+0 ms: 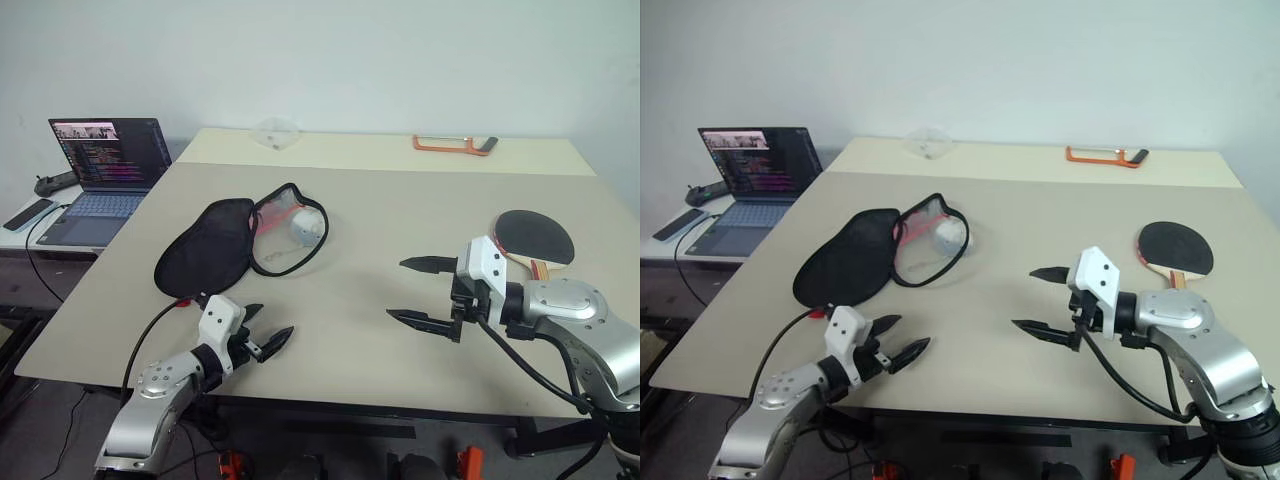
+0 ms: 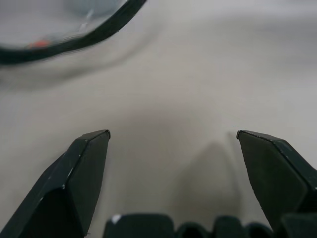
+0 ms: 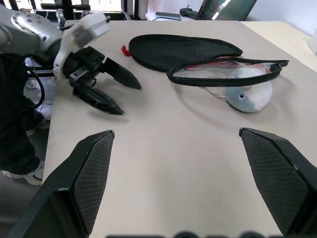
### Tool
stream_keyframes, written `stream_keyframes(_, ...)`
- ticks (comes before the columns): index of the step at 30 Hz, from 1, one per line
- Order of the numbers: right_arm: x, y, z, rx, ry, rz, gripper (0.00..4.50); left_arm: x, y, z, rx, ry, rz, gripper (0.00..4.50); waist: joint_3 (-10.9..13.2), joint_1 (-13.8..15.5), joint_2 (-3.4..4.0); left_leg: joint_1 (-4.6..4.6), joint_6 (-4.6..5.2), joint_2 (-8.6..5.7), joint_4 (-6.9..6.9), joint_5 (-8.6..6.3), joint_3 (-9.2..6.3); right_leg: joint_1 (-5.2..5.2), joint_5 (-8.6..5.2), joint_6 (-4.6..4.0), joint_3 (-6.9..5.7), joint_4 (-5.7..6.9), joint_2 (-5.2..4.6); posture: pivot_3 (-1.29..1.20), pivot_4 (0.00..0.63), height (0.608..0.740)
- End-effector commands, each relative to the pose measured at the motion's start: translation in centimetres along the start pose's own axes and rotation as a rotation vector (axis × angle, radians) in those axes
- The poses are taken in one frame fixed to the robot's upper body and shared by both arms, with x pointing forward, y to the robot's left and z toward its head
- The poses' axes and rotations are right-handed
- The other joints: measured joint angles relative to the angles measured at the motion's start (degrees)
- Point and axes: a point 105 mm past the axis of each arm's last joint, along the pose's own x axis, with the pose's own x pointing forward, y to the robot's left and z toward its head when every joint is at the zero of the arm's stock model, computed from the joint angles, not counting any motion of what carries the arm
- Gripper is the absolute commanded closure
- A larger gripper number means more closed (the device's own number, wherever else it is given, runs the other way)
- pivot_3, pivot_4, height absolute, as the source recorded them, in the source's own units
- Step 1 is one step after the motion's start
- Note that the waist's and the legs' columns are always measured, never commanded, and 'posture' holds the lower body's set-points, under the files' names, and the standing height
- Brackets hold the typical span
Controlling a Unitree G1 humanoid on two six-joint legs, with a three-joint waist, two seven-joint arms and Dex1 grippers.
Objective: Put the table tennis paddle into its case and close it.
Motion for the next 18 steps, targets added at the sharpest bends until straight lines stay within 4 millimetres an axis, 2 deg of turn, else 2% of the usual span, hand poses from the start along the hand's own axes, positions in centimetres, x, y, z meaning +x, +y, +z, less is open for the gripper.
stream_keyframes(1,0.1,0.0,1.0,-0.044,-0.031,0.004,0.06,0.5,0.0,2.6,0.061,-0.109,0.006,0.00,0.00,-0.01,0.00,0.00,0.00,-0.01,0.00,0.00,0.00,0.00,0.00,0.00,0.00,0.00,0.00,0.00,0.150,0.740)
stream_keyframes(6,0.1,0.1,1.0,-0.046,-0.032,0.010,0.06,0.9,0.8,3.3,0.026,-0.151,0.067,0.00,0.00,-0.06,0.00,0.01,0.01,-0.02,0.00,-0.01,0.02,0.00,0.00,0.00,0.00,0.01,0.05,0.00,0.150,0.740)
stream_keyframes(10,0.1,0.1,0.9,-0.046,-0.029,0.013,0.06,1.2,2.0,3.0,-0.181,-0.144,0.142,0.00,0.00,-0.11,-0.01,0.01,0.01,-0.01,0.01,-0.01,0.02,0.00,0.00,0.01,-0.01,0.03,0.06,0.00,0.150,0.740)
stream_keyframes(18,0.2,0.1,1.1,-0.049,-0.033,0.017,0.06,2.3,1.2,2.7,-0.487,-0.103,0.109,0.00,0.00,-0.13,-0.02,0.01,0.01,-0.03,0.06,0.00,0.01,0.00,0.00,0.02,-0.02,0.08,0.08,0.00,0.150,0.740)
